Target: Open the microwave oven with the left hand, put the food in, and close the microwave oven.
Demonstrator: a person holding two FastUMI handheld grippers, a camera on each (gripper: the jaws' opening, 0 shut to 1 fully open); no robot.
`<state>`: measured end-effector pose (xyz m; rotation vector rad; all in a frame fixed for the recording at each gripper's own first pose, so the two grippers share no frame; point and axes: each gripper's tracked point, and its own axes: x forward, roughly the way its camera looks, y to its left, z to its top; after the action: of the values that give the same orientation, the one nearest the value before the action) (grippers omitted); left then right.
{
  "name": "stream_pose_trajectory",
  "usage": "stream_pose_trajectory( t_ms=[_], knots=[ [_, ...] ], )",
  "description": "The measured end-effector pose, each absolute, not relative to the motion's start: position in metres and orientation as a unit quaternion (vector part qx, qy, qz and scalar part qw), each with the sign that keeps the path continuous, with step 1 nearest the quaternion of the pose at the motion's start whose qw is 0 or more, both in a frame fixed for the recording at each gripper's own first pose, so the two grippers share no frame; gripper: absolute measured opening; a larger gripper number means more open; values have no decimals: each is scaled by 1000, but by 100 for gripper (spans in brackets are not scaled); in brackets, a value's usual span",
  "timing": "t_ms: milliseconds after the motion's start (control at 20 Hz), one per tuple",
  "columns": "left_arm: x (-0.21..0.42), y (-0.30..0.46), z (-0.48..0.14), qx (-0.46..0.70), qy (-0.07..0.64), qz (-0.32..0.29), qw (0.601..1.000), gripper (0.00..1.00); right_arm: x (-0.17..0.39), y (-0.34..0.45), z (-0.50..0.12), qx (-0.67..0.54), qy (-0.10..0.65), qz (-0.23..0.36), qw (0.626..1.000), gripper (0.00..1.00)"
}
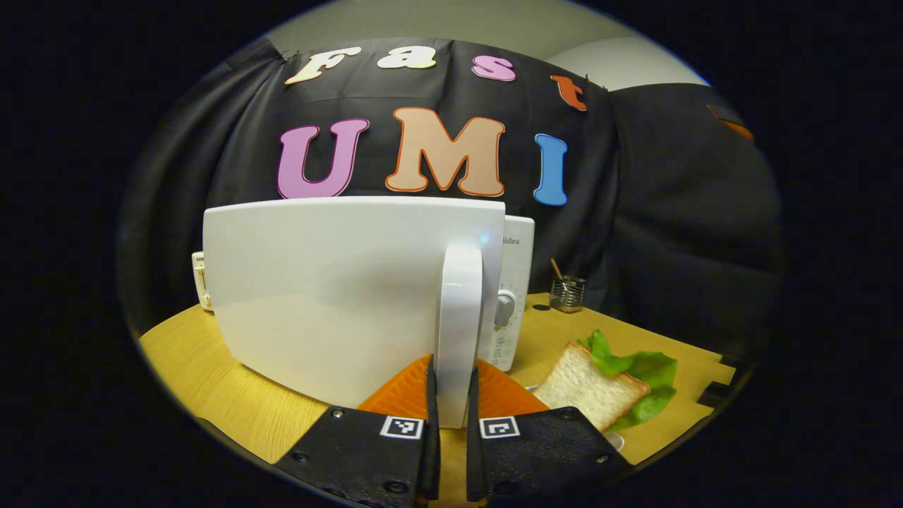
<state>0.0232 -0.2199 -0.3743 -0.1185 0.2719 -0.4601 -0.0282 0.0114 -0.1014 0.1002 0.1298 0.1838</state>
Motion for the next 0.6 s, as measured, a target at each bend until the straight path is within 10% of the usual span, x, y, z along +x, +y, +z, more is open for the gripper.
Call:
stream_pose_trajectory(
  t_ms=[600],
  knots=[
    [-42, -150, -366, -35, 127, -224, 966, 24, -31, 18, -117, 48, 70, 94, 992, 94]
  ],
)
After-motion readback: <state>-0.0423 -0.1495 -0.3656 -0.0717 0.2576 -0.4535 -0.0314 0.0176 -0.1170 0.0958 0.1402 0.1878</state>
